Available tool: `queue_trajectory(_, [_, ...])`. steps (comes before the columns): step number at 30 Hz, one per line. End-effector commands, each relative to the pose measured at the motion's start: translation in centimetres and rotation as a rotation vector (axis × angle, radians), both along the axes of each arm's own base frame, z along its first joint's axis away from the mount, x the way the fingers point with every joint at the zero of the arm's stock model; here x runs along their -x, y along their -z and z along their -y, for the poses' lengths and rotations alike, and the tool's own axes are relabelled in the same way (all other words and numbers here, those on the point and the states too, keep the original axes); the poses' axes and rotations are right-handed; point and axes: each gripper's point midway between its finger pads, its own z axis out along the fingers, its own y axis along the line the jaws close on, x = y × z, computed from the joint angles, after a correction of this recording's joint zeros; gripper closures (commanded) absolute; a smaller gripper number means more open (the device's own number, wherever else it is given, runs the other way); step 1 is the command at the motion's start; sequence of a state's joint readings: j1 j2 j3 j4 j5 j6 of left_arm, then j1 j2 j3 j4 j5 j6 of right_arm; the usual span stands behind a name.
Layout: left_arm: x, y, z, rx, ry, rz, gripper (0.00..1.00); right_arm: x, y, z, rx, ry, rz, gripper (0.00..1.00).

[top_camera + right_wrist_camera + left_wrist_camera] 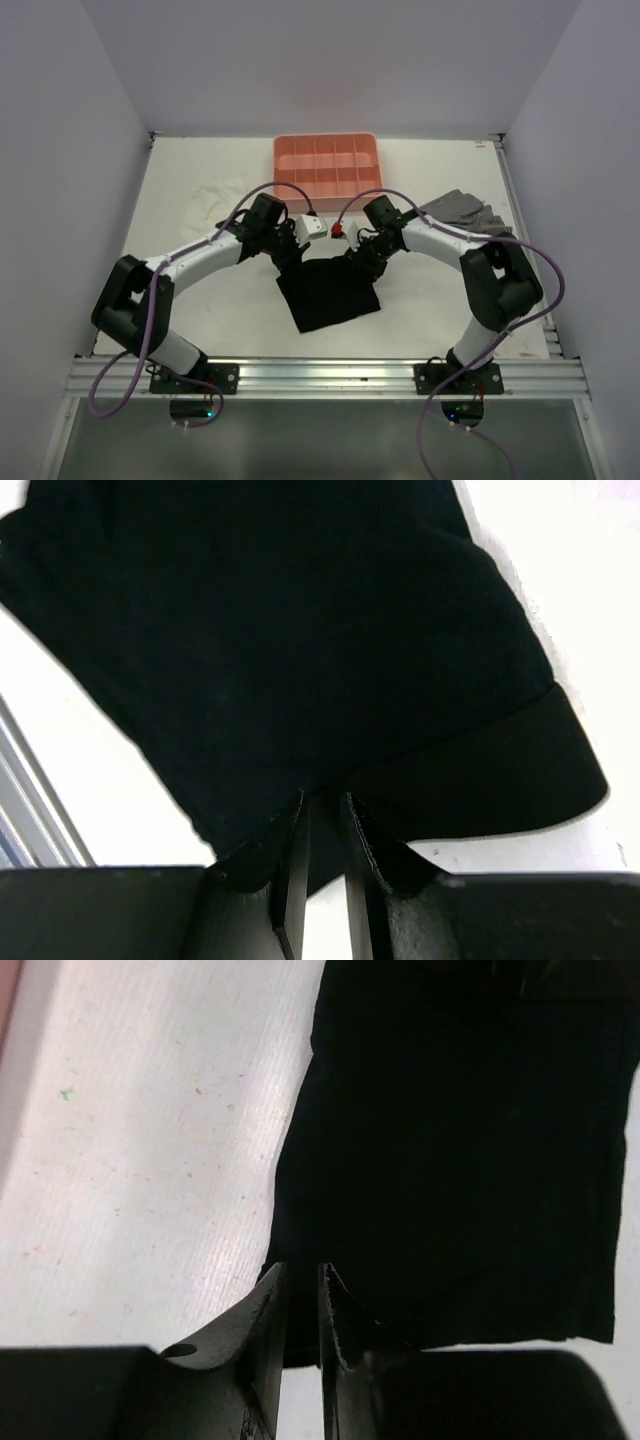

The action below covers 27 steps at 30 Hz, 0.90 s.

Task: Roll the underwear
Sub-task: Fold the underwear

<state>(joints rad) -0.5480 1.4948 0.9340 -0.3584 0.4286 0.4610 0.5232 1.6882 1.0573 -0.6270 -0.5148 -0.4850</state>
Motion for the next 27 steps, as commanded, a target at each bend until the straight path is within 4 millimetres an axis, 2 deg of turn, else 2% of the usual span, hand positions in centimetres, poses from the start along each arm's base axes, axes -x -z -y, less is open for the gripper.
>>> queue_trajectory(1, [-2.1,1.5,0.4,-0.032,-0.064,-0.027,0.81,-1.0,1.9,-0.4,0.017,0.086,-0.031,0.77])
queue_trajectory(3, [-1.2,3.0,-0.4,-0.064,-0.047,-0.067,0.84,-0.5,2.9,0.1,0.048,0.077,-0.051,0.76])
queue_trajectory(5, [0.6,4.3,-1.7,-0.11,-0.001,-0.095,0.86,-0.1,4.0,0.8,0.084,0.079,-0.073,0.76])
queue_trajectory(9, [2.6,6.1,-4.1,-0.196,0.008,-0.13,0.9,0.7,4.6,1.1,0.1,0.076,-0.107,0.74])
queue_trajectory(13, [3.9,8.5,-5.9,-0.274,-0.01,-0.184,0.89,1.2,4.7,1.4,0.109,0.047,-0.126,0.71])
queue_trajectory(15, [4.3,9.0,-6.1,-0.279,-0.008,-0.205,0.81,1.9,4.3,1.7,0.116,0.018,-0.15,0.71])
queue_trajectory(17, [4.2,7.7,-5.3,-0.206,0.013,-0.192,0.74,2.0,2.8,1.4,0.092,-0.022,-0.147,0.7])
queue_trajectory(18, [3.7,5.8,-4.8,-0.156,0.022,-0.144,0.69,1.2,1.1,0.8,0.055,-0.049,-0.101,0.69])
queue_trajectory(20, [2.6,2.9,-3.9,-0.069,0.02,-0.081,0.64,1.1,-1.1,0.2,0.004,-0.059,-0.079,0.69])
queue_trajectory(21, [1.8,0.5,-3.5,-0.02,0.013,-0.007,0.59,0.2,-3.0,-0.5,-0.037,-0.061,-0.029,0.69])
queue_trajectory(24, [-0.2,-4.1,-2.9,0.066,-0.012,0.137,0.53,-2.0,-5.8,-1.8,-0.102,-0.012,0.058,0.69])
queue_trajectory(26, [-0.8,-5.7,-2.4,0.096,-0.02,0.164,0.53,-3.5,-6.9,-2.7,-0.132,0.011,0.111,0.71])
queue_trajectory(27, [-0.7,-5.6,-2.3,0.097,-0.016,0.15,0.53,-4.4,-7.5,-3.1,-0.146,0.035,0.126,0.72])
